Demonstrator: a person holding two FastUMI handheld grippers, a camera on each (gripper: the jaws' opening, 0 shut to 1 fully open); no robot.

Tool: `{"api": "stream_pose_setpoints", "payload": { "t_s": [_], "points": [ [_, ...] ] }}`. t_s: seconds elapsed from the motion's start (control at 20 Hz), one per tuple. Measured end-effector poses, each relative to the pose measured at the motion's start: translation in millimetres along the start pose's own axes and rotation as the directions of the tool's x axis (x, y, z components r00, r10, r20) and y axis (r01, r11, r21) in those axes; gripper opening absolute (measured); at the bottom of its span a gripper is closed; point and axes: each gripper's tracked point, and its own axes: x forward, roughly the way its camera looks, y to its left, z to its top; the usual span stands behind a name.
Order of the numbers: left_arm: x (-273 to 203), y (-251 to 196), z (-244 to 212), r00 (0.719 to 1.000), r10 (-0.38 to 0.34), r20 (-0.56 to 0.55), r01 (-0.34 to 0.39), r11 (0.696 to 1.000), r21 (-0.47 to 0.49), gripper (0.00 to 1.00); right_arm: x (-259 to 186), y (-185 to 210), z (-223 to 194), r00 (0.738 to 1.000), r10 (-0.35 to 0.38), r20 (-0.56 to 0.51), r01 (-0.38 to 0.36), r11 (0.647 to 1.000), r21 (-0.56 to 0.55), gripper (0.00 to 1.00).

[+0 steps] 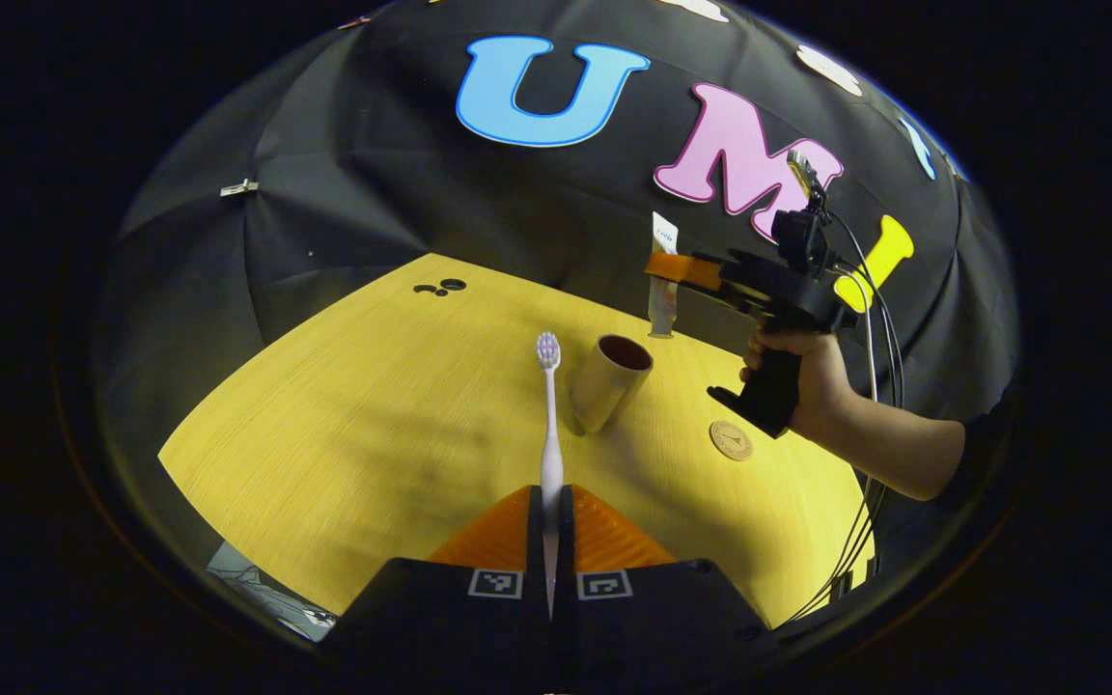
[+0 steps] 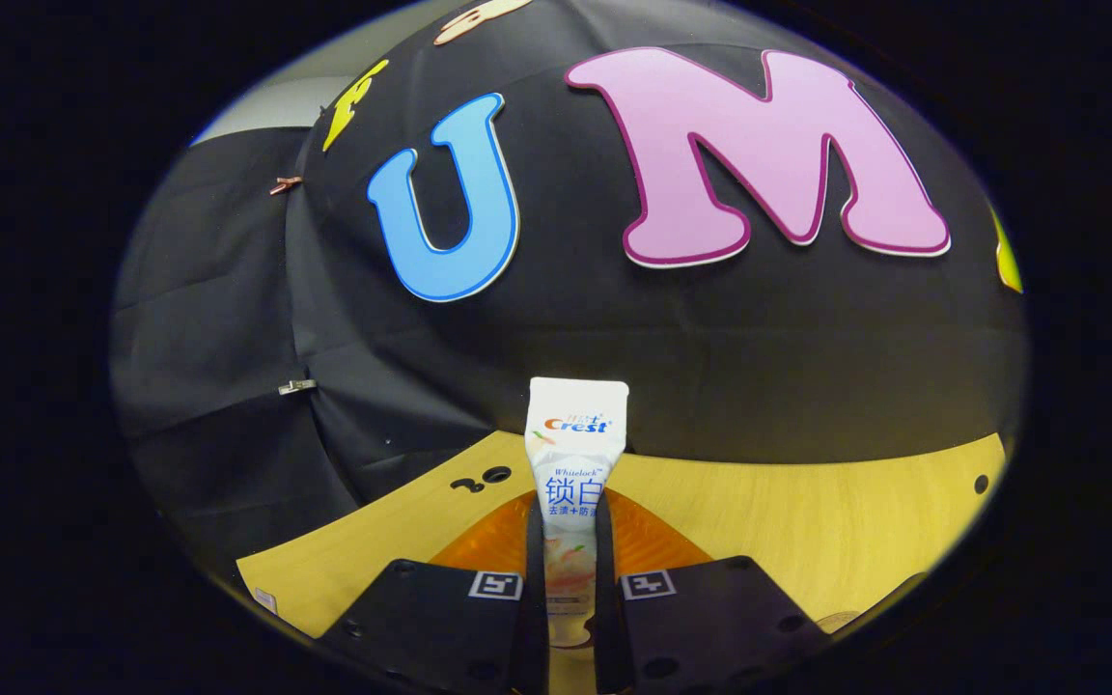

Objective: Put the toothbrush and toothpaste on the desktop into the cup, then pick up the cup and place it on the coaster on the desktop.

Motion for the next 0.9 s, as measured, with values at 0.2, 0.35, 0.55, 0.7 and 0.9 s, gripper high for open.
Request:
{"api": "stream_pose_setpoints", "payload": {
  "t_s": [0.2,0.35,0.55,0.7,0.9],
  "points": [
    [5,5,0,1.000,0.011,0.009,-0.011,0.999,-0.040,0.06,13,0,-23,1.000,-0.003,-0.011,0.002,0.998,-0.057,0.23],
    [12,5,-5,1.000,0.015,-0.004,-0.015,0.999,-0.039,0.06,20,-7,-43,0.999,-0.022,-0.039,0.018,0.996,-0.086,0.25],
    [21,0,-11,1.000,0.001,-0.018,-0.002,0.999,-0.035,0.06,21,-14,-66,0.995,-0.030,-0.093,0.023,0.997,-0.075,0.29],
    [25,-7,-12,1.000,-0.012,-0.027,0.011,1.000,-0.023,0.07,12,-14,-75,0.992,-0.025,-0.122,0.017,0.998,-0.064,0.53],
    [30,-18,0,1.000,-0.025,0.001,0.025,1.000,-0.004,0.06,-10,-10,-69,0.992,-0.015,-0.125,0.008,0.998,-0.060,1.00]
  ]
}}
